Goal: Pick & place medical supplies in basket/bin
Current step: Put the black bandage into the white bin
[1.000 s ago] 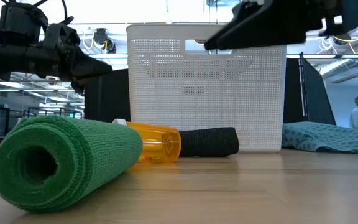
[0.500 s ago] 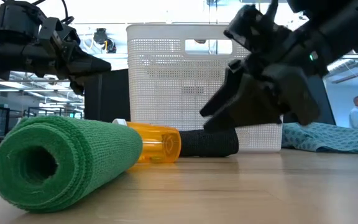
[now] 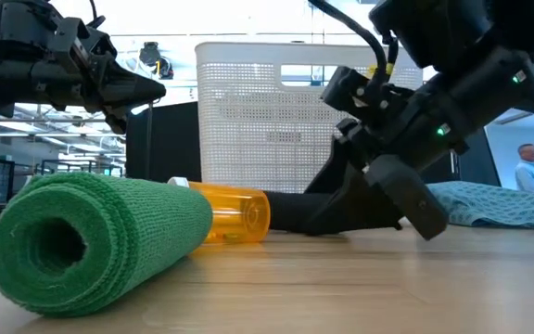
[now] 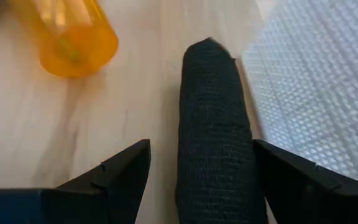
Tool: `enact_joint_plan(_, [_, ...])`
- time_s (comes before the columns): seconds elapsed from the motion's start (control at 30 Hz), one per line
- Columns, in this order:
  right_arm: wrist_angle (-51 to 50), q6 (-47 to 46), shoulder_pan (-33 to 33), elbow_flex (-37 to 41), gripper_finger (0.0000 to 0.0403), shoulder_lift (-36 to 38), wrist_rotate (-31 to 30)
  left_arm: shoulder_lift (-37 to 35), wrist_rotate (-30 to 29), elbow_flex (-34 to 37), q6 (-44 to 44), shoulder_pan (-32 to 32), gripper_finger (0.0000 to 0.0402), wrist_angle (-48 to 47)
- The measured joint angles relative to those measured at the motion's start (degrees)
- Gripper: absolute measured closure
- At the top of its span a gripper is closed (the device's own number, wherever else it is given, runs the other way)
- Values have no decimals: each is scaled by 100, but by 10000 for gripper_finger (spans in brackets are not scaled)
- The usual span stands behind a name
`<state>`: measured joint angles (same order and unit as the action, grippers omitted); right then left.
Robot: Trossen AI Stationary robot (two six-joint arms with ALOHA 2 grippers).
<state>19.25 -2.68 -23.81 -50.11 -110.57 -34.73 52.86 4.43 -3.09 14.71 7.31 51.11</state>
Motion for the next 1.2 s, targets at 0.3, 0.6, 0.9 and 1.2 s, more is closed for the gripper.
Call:
enact_joint_plan(0.3, [35,33,-6,-1,231,-8,186,0,0,0,-55,0,364,-2])
enact_joint_plan(0.6, [-40,670,-340,22,330,1044,317,0,4,0,68,-1,364,-46])
enact_joint_plan(0.9, [-1092,1675,-855,124,321,3775,506,0,9,0,82,0,364,-193])
enact_joint_plan(1.2, [-1074,839,-601,1648,325,6599,2729,0,26,0,230,-2,364,-380])
